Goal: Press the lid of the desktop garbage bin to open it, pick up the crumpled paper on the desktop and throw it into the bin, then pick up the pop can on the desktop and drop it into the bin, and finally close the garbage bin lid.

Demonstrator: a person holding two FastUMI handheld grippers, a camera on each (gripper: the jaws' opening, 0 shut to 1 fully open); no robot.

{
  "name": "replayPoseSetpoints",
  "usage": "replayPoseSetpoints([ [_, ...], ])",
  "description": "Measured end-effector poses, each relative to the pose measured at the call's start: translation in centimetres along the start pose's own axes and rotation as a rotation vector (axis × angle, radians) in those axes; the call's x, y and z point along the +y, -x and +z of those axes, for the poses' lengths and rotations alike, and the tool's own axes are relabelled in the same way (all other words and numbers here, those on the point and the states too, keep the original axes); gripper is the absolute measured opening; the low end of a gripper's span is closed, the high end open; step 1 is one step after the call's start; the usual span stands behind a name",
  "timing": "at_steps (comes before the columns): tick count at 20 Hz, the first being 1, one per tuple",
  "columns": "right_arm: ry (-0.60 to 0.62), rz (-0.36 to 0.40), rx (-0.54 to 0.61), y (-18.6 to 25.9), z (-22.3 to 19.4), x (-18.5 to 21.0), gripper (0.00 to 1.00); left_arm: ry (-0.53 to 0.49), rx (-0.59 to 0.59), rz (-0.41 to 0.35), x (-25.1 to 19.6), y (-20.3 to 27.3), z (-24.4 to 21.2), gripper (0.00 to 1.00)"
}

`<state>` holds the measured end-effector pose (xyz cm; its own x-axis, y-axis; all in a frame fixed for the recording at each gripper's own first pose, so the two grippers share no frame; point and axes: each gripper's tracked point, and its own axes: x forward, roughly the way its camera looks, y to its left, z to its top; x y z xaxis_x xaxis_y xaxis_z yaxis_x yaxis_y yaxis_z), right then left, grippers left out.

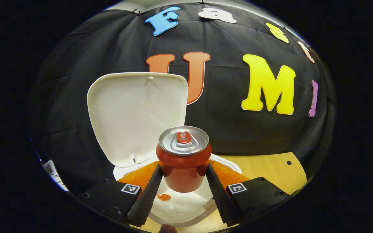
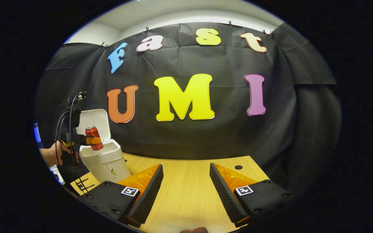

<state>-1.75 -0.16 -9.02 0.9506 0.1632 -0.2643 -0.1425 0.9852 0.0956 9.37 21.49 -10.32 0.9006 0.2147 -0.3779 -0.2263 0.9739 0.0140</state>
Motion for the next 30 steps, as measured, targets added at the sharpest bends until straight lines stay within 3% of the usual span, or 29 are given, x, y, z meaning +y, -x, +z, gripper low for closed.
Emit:
replayPoseSetpoints([
  [8,-0.014,-0.006,0.010,-0.6,-0.4,0.1,0.91,0.008,0.025,0.012,0.7,-0.7,-0.9,0.87],
  [15,-0.009,0.011,0.019,-0.9,-0.9,0.7,0.92,0.031,-0.014,0.045,0.2,2.1,0.2,0.89],
  [19,-0.006,0.025,0.018,-0.9,-0.7,0.7,0.92,0.048,-0.145,0.129,-1.1,4.8,4.1,0.98],
  [26,-0.018,0.025,-0.010,-0.7,0.6,-1.0,0.91,0.042,-0.302,0.185,-4.5,6.6,10.8,0.97],
  [30,-0.024,0.040,-0.013,-1.1,0.9,-1.5,0.92,0.067,-0.377,0.267,-2.9,6.2,16.3,0.97],
])
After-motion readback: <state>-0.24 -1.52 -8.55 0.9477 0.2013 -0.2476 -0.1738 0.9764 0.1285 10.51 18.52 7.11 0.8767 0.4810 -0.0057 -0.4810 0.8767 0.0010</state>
